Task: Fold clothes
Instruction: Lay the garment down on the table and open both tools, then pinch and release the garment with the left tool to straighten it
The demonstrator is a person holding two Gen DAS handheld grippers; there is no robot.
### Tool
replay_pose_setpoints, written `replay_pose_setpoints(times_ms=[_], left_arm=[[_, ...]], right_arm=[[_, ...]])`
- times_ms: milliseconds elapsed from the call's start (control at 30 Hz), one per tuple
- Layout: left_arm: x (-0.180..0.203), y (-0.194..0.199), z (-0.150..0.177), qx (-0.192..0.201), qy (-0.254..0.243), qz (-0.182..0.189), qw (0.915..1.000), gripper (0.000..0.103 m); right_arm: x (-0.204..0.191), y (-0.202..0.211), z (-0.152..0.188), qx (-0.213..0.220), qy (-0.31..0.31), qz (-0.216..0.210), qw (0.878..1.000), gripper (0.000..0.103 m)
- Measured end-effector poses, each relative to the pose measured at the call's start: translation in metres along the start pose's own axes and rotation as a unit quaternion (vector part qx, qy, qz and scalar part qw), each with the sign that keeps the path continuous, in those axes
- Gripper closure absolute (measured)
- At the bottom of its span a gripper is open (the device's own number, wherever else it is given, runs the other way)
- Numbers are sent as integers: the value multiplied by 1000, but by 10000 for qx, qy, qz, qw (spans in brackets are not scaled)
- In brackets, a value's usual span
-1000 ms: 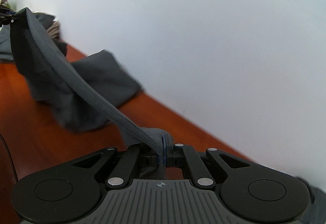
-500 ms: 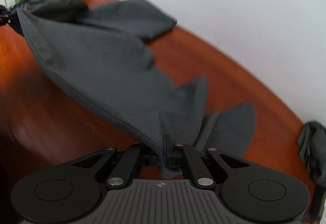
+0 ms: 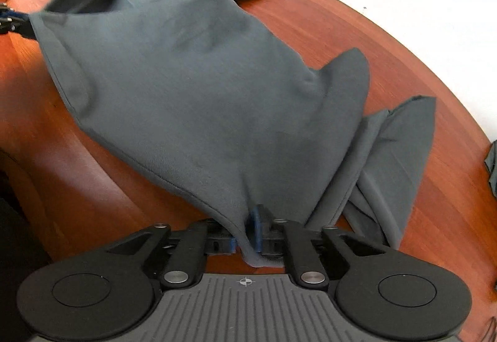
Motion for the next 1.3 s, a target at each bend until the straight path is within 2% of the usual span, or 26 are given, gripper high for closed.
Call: replay_pose_setpoints(times_ms=[100, 133, 167, 267, 367, 533, 667, 900, 1067, 1100, 1167, 1200, 1233, 1300], left_arm=[[-10, 11, -2, 66, 205, -24, 9998, 55], [-16, 16, -7, 98, 267, -75, 9996, 52], [-21, 21, -11, 144, 340, -143, 9992, 50], [-40, 26, -25, 206, 526, -256, 9981, 46], [-58, 22, -42, 198, 587, -261, 9977, 42], [-83, 0, -68, 72, 303, -189, 9993, 32], [-100, -24, -86, -10, 49, -146, 9999, 31], [-124, -70, -114, -15, 164, 434, 9989, 30], [-126, -97, -118, -300, 331, 1002, 9940, 30], [-126, -104, -116, -413, 329, 1048, 9931, 31], [-127, -115, -110, -597, 272, 976, 9931, 48], [-127, -120, -107, -683, 237, 919, 9931, 72], [-129, -124, -104, -761, 256, 859, 9931, 91], [-136, -126, -97, -842, 406, 706, 9931, 94]], right_arm=[[0, 12, -7, 58, -125, -207, 9997, 62], [-7, 10, -13, 86, -169, -301, 9994, 50], [-14, 9, -18, 115, -212, -394, 9989, 45], [-17, 30, -19, 231, -369, -669, 9968, 39], [-25, 52, -15, 344, -589, -762, 9948, 35], [-45, 39, -35, 363, -873, -737, 9928, 32], [-54, 35, -43, 343, -1033, -570, 9924, 32], [-67, 35, -50, 365, -1215, -330, 9914, 31], [-71, 35, -54, 368, -1371, -173, 9897, 31], [-71, 35, -55, 373, -1409, -144, 9892, 31], [-71, 35, -56, 384, -1499, -99, 9879, 31], [-71, 35, -58, 383, -1533, -78, 9874, 31], [-71, 35, -59, 388, -1545, -42, 9872, 31], [-71, 34, -62, 406, -1563, -7, 9869, 31]])
Point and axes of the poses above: each gripper's, at about its wrist camera, not at the fingertips, and y roughly against the way its jaws point, x to its right, z to its underside, the point moved 9 cm from there along -y, roughly the way its jaws point, and after that the axes turned 15 degrees about -y, right-handed, at the moved point
